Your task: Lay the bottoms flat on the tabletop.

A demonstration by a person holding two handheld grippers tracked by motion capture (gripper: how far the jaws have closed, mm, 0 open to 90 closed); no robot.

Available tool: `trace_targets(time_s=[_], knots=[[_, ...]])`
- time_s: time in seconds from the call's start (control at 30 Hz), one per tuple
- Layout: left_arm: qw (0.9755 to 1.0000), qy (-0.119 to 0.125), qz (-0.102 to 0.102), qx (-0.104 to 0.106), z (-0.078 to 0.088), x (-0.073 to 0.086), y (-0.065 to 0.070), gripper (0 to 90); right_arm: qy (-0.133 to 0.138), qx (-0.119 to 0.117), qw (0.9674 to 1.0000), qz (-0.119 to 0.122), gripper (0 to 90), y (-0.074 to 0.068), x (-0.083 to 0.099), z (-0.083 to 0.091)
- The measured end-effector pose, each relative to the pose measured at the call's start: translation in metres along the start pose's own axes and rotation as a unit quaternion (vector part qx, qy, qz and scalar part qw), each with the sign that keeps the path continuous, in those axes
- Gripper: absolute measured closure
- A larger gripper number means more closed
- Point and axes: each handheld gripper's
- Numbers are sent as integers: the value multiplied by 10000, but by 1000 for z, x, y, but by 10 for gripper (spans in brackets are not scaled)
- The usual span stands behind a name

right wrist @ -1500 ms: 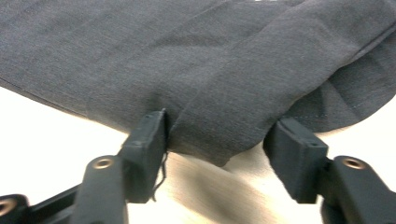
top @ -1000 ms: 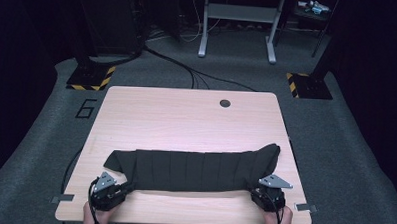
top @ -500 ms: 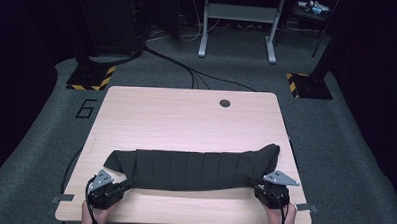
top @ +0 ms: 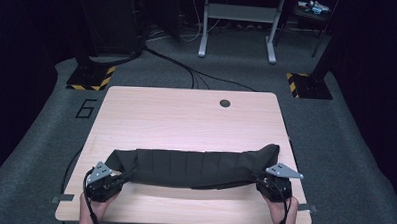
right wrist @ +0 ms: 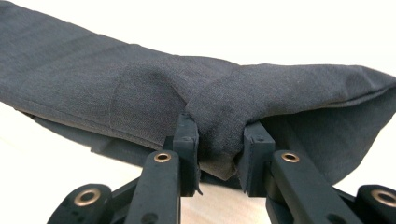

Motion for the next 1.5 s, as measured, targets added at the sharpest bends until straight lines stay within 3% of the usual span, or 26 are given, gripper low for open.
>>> trace_targets(time_s=[0.23,0.57,0.97,1.23,1.4,1.5], knots=[[9998,172,-48,-82,1,-17,-2,844,74,4,10000,16,724,4,-19,0],[9996,192,-202,-109,-2,-45,-9,845,90,-4,10000,-21,727,12,-39,-3],[9995,-10,-302,-57,-22,-83,-30,845,-69,-34,9999,-108,731,28,-77,-20],[9994,-189,-255,-99,-51,-112,-50,844,-339,-7,9992,-203,732,49,-107,-50],[9989,-387,-115,-225,-77,-132,-67,843,-534,68,9978,-388,731,64,-127,-83],[9974,-599,-65,-386,-96,-140,-75,837,-609,208,9966,-517,709,70,-139,-105]])
Point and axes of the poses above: each handheld gripper's, and its own axes: z roughly backward along the jaws, x roughly out of its underside, y roughly to its right, and after that the axes turned 1 degree about z, right-handed
